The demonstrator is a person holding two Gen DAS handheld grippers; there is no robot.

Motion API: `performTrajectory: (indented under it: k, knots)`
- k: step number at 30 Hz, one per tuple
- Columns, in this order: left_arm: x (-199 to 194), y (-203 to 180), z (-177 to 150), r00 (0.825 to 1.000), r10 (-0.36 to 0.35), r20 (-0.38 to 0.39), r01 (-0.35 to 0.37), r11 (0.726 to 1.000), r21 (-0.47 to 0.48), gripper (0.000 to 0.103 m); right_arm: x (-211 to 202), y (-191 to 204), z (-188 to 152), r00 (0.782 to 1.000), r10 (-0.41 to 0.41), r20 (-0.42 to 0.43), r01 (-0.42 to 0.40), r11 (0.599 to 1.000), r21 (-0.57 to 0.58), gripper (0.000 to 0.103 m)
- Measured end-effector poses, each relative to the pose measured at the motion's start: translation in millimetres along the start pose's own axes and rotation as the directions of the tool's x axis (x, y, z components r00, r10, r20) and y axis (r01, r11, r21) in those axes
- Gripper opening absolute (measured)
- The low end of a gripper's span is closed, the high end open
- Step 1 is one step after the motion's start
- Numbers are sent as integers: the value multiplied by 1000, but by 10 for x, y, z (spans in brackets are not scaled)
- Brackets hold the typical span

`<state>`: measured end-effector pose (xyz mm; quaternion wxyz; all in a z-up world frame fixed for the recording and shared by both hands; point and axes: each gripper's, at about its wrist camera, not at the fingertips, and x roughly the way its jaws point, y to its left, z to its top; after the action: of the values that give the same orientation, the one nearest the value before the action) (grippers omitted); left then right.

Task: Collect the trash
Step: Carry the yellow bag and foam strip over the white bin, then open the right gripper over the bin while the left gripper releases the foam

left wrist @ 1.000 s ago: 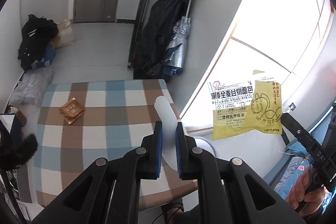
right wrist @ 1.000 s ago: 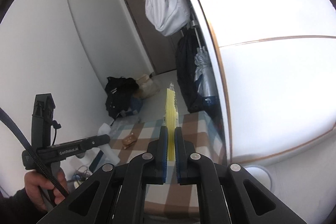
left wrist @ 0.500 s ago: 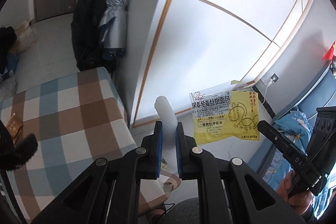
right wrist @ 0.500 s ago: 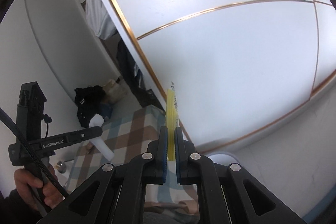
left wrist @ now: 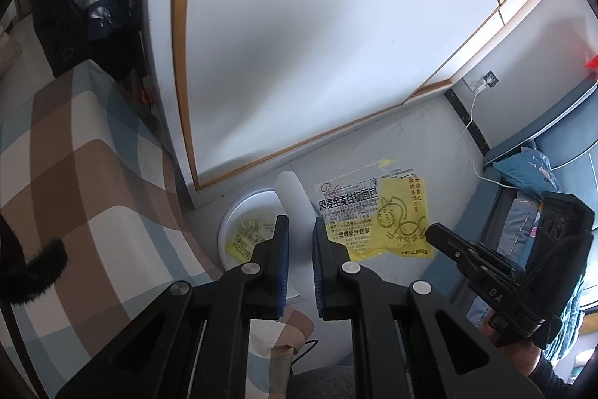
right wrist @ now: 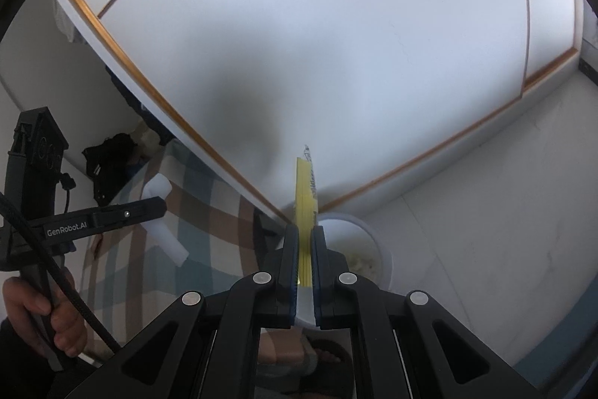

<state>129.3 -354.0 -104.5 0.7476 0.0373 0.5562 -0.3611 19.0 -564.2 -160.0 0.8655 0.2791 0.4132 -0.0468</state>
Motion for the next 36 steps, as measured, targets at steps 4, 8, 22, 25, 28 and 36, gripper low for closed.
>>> performTrajectory:
  k: [4,8,22,25,28,36]
  knots:
    - [217,-29,53,999,-3,-51,4,1000,26,7,262,-265,-103,997,-20,-74,23,998,51,5]
    - [356,-62,117,996,1,-92,3,999,43,7,526,-426,-176,991,-13,-131,26,995,100,6]
    - [807,-101,124,974,21,-226,-6,998,63,8,1202,-529,-439,951,-1,-308,43,991,128,9]
    - [872,-92,136,967,31,-254,-16,998,59,8,1203,-546,-440,956,-21,-291,64,988,139,27]
    - [933,-85,149,958,36,-283,-24,999,47,9,1129,-623,-447,961,-31,-276,77,985,156,39]
    - [1092,-110,163,928,82,-364,-71,997,41,19,1031,-734,-453,964,-44,-262,95,978,186,49]
